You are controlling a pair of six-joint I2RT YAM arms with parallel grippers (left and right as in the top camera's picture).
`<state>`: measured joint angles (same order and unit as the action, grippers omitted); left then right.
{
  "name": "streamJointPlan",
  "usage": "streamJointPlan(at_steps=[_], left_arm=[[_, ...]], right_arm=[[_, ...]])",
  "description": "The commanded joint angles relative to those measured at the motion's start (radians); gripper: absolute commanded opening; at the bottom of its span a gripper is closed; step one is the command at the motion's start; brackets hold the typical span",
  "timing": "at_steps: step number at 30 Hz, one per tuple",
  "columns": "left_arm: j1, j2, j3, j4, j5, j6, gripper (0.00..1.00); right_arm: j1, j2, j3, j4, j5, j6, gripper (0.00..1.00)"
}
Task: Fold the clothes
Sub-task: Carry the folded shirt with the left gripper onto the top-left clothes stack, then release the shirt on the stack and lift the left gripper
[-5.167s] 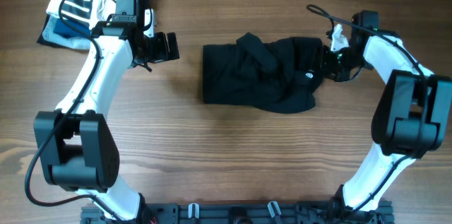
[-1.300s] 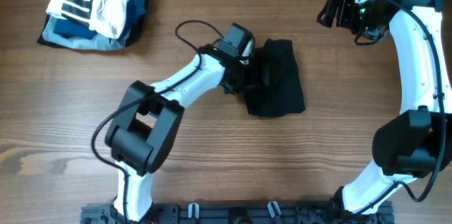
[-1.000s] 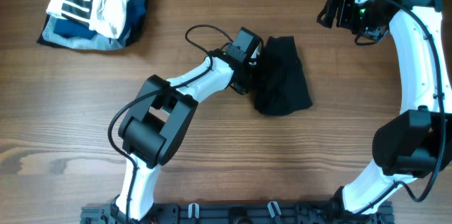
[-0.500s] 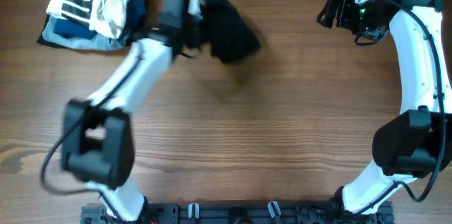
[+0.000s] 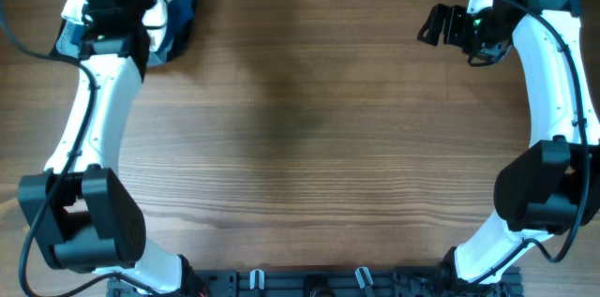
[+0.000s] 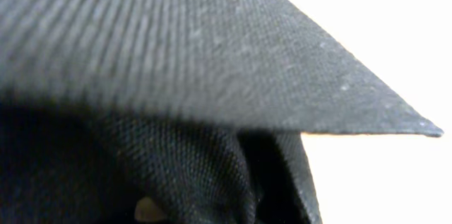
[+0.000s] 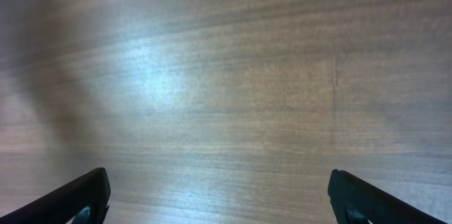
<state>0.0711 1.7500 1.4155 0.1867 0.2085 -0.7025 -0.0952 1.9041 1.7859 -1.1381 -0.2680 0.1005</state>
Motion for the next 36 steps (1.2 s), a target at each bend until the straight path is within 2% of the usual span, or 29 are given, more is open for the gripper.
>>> streamJointPlan(at_steps=[1,7,12,13,15,16,17,24,32,36], left_arm=[[0.05,0.068,0.01,0.13,-0.109,0.001,0.04],[0.095,0.204,0.01,0.162,-0.155,-0.069,0.04],[0.133,0.301,0.01,0.05,-0.231,-0.069,0.06],[0.146,0.309,0.01,0.01,-0.26,-0.069,0.17],[0.165,0.309,0.01,-0.056,-0.274,-0.068,0.59],[0.177,0.309,0.01,-0.083,-0.271,-0.066,0.74],[0.19,0.309,0.01,-0.114,-0.254,-0.06,1.0],[0.232,0.163,0.01,-0.259,-0.038,0.103,1.0],[0.191,-0.093,0.01,-0.378,-0.015,0.252,1.0],[0.172,-0.147,0.01,-0.439,-0.018,0.254,1.0]], right_arm=[[0.004,0.023,-0.025,0.003,0.005,-0.019,1.0],[0.004,0.023,-0.026,0.0,0.005,-0.009,1.0],[0.004,0.023,-0.026,-0.003,0.006,0.005,1.0],[0.004,0.023,-0.026,-0.003,0.006,0.004,1.0],[0.004,0.023,-0.026,0.001,0.006,0.005,1.0],[0.004,0.023,-0.026,0.005,0.006,0.005,1.0],[0.004,0.023,-0.026,0.013,0.005,0.005,1.0],[0.004,0.023,-0.026,0.02,0.006,0.004,1.0],[0.004,0.023,-0.026,0.045,0.006,0.005,1.0],[0.004,0.023,-0.026,0.054,0.006,0.005,1.0]])
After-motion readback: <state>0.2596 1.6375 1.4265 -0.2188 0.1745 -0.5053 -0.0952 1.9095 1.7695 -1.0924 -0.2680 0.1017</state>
